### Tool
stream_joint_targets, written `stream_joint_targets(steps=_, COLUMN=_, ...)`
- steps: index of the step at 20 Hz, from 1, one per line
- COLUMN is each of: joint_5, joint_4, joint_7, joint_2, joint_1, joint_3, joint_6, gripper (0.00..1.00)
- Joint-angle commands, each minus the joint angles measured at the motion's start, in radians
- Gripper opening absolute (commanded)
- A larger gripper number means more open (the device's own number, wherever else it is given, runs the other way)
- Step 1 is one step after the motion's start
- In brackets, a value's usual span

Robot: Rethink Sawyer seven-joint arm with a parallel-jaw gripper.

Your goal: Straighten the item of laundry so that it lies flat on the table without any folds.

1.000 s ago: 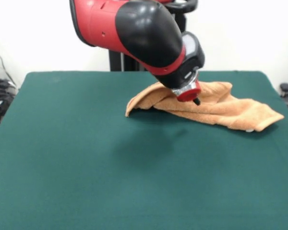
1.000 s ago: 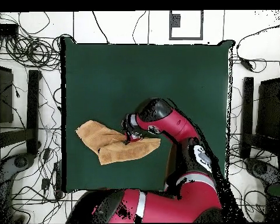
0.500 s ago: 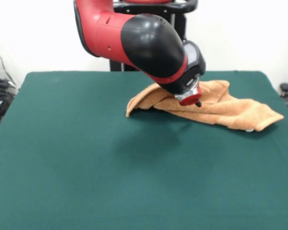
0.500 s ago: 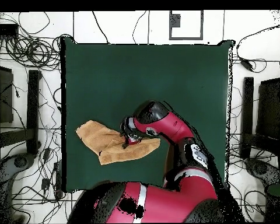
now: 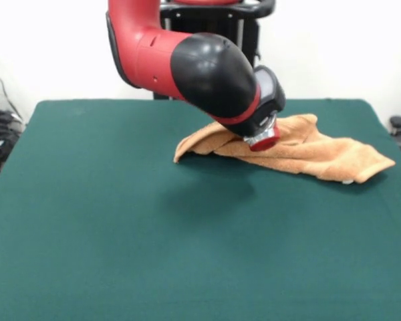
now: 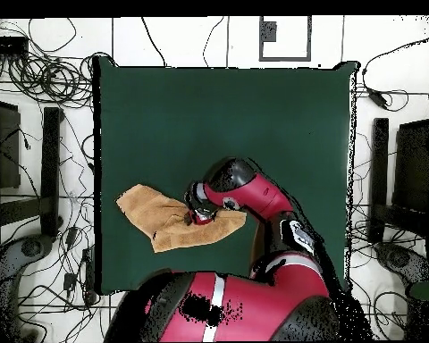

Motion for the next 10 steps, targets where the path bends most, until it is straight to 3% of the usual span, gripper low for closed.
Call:
stream_joint_targets(steps=1, joint_5=-0.025, joint_4=-0.039, joint_7=0.07, joint_2=0.046, joint_1=0.0, joint_3=0.069, joint_6=0.036, gripper=0.0)
stream_joint_targets(steps=10, joint_5=-0.063, joint_4=-0.085, joint_7=0.067, joint_2=0.035, joint_1=0.018, joint_3=0.043, joint_6=0.061, gripper=0.0)
